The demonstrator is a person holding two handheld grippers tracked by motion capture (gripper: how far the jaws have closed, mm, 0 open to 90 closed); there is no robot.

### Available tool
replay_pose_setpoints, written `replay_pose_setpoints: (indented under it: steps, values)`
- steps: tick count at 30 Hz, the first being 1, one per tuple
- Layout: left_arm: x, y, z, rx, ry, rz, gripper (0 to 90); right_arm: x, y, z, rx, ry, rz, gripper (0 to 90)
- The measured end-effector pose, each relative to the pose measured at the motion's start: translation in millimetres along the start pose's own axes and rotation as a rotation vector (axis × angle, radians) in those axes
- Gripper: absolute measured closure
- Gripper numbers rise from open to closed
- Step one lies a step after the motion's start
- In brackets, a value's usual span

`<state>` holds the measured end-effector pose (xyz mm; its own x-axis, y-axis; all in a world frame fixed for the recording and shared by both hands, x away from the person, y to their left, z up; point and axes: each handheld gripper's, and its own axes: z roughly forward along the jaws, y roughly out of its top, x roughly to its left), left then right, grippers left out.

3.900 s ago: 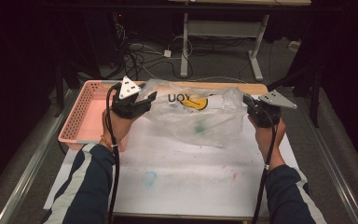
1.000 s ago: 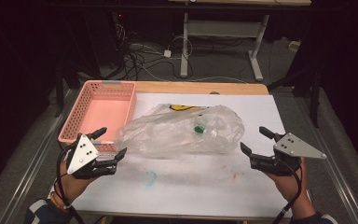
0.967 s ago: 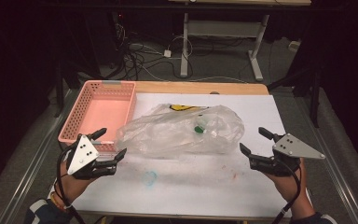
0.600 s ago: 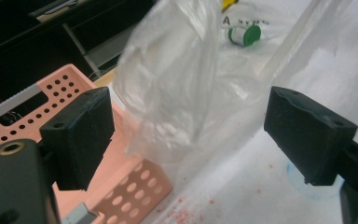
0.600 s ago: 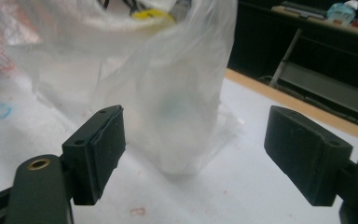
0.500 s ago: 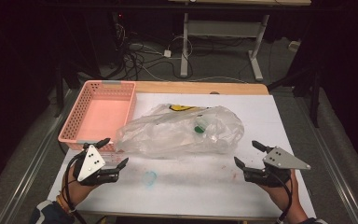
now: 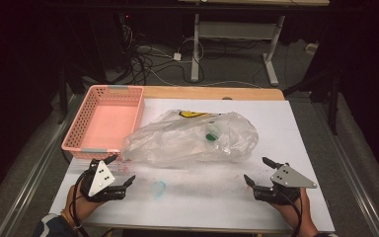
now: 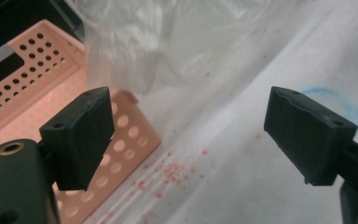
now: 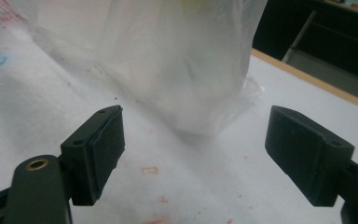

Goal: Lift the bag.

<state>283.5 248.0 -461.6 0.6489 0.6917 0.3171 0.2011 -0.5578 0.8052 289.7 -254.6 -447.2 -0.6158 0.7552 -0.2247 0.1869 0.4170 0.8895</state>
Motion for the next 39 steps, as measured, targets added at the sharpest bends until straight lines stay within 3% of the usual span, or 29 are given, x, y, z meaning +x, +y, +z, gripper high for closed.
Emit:
replay_pose_setpoints:
  steps: [12,17,39]
  values:
    - [-1.7,-18.2,3.4,0.068,-0.032,-0.021,15.8,12.1,-18.6,2.3,0.022,-0.02,-0.025,17.4]
    - [-1.3,-17.3,4.5,0.059,-0.03,-0.034,15.8,13.2,-21.2,4.3,0.026,-0.012,-0.04,18.3]
    - [-0.5,-14.5,5.7,0.065,-0.026,-0.015,15.8,16.6,-16.4,0.1,0.008,-0.024,-0.061,18.4]
